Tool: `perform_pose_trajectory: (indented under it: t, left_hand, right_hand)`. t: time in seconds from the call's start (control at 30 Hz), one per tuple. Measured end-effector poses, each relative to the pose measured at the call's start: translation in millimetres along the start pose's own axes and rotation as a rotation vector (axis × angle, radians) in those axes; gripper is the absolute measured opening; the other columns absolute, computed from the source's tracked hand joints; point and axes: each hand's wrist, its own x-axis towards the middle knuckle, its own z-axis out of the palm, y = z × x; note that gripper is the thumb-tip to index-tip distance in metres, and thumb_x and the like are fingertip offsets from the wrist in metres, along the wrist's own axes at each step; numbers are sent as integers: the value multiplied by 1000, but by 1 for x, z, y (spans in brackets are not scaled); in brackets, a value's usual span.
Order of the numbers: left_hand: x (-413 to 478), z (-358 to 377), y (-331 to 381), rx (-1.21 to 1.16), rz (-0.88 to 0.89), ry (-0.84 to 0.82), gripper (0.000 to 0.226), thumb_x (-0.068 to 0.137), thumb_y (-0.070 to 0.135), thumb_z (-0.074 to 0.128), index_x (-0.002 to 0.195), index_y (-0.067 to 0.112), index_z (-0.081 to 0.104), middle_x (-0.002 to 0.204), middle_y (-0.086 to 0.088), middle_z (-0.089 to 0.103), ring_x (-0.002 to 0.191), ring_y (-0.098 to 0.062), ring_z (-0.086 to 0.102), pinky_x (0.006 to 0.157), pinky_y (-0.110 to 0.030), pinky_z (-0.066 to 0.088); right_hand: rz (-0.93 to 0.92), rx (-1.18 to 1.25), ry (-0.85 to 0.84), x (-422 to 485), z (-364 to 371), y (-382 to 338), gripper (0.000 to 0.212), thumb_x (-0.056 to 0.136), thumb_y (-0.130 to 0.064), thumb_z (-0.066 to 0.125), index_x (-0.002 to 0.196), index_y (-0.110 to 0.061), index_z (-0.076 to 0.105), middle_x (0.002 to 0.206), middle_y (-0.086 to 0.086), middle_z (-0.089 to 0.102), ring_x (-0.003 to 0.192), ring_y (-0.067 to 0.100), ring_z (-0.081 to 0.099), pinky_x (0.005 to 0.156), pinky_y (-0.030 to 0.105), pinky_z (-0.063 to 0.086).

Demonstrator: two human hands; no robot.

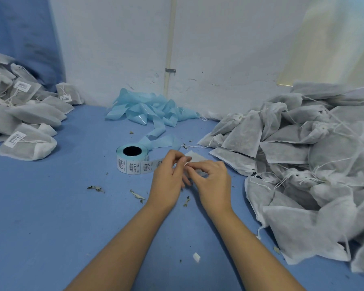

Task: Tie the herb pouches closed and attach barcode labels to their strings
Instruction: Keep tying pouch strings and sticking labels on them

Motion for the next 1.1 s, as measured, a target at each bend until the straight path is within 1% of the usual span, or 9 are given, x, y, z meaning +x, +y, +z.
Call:
perform_pose_trajectory:
  t: [0.1, 0.2, 0.33, 0.43, 0.53, 0.6, 0.77, 0.93, 1.1]
  left_hand:
    - [0, 1, 2, -82, -43, -48, 18, 100, 11, 46, 84, 17, 51, 86, -10, 68, 45, -11, 56, 48, -22, 48]
    - [1, 0, 1, -195, -97, -76, 16, 99, 6, 45, 85, 10, 52, 79, 1, 69, 55, -5, 63, 51, -17, 50]
    - [5, 0, -2, -270, -135, -107, 15, 99, 5, 45, 86, 9, 52, 78, 3, 73, 72, -12, 69, 68, -24, 56]
    - [7, 0, -4, -248, -126, -100, 15, 98, 5, 46, 85, 10, 53, 88, -5, 72, 85, -24, 69, 81, -34, 55]
    - [6, -1, -6, -205, -97, -106, 17, 97, 4, 48, 84, 11, 56, 81, 2, 71, 78, -12, 68, 74, -23, 55]
    - [7, -2, -6, -160, -77, -101, 18, 96, 4, 50, 83, 13, 58, 73, 9, 69, 70, -5, 66, 68, -18, 53]
    - [8, -3, -7, -62, -51, -83, 18, 95, 10, 55, 82, 19, 63, 71, 11, 66, 65, -10, 62, 65, -22, 48]
    - [7, -4, -8, -24, -57, -94, 17, 94, 13, 57, 81, 22, 66, 69, 13, 66, 61, -5, 59, 64, -16, 46]
    - [8, -4, -10, 20, -97, -75, 17, 94, 15, 58, 80, 23, 65, 74, 7, 64, 61, -8, 57, 70, -27, 49]
  right_hand:
    - [20, 32, 4, -1, 1, 0, 3, 81, -21, 72, 78, -21, 73, 82, -15, 66, 94, 8, 48, 74, 6, 34]
    - [56, 141, -10, 0, 0, 0, 11, 78, -13, 73, 74, -21, 67, 88, -13, 61, 95, 9, 50, 78, 8, 36]
    - [177, 354, -51, 3, -3, -3, 17, 78, -4, 71, 71, -18, 65, 99, -2, 50, 88, 1, 56, 77, 6, 39]
    - [261, 448, -102, 5, -4, -2, 18, 81, -5, 70, 68, -17, 65, 93, -3, 57, 85, 6, 59, 78, 11, 43]
    - [354, 583, -143, 6, -6, -3, 20, 84, -5, 66, 66, -15, 64, 81, -4, 63, 70, 1, 59, 67, 8, 44]
    - [408, 678, -150, 7, -8, -4, 19, 85, -4, 64, 69, -13, 64, 76, -1, 64, 69, 4, 59, 65, 9, 45]
    - [460, 773, -158, 7, -11, -4, 16, 86, -5, 61, 71, -10, 65, 76, 5, 66, 77, 15, 59, 80, 26, 45]
    - [464, 806, -104, 8, -11, -2, 23, 85, -3, 60, 65, -13, 64, 63, -7, 65, 64, 2, 59, 76, 22, 44]
    - [534, 898, 5, 12, -10, 1, 22, 85, -2, 60, 66, -11, 65, 61, -5, 63, 62, 6, 56, 73, 23, 45]
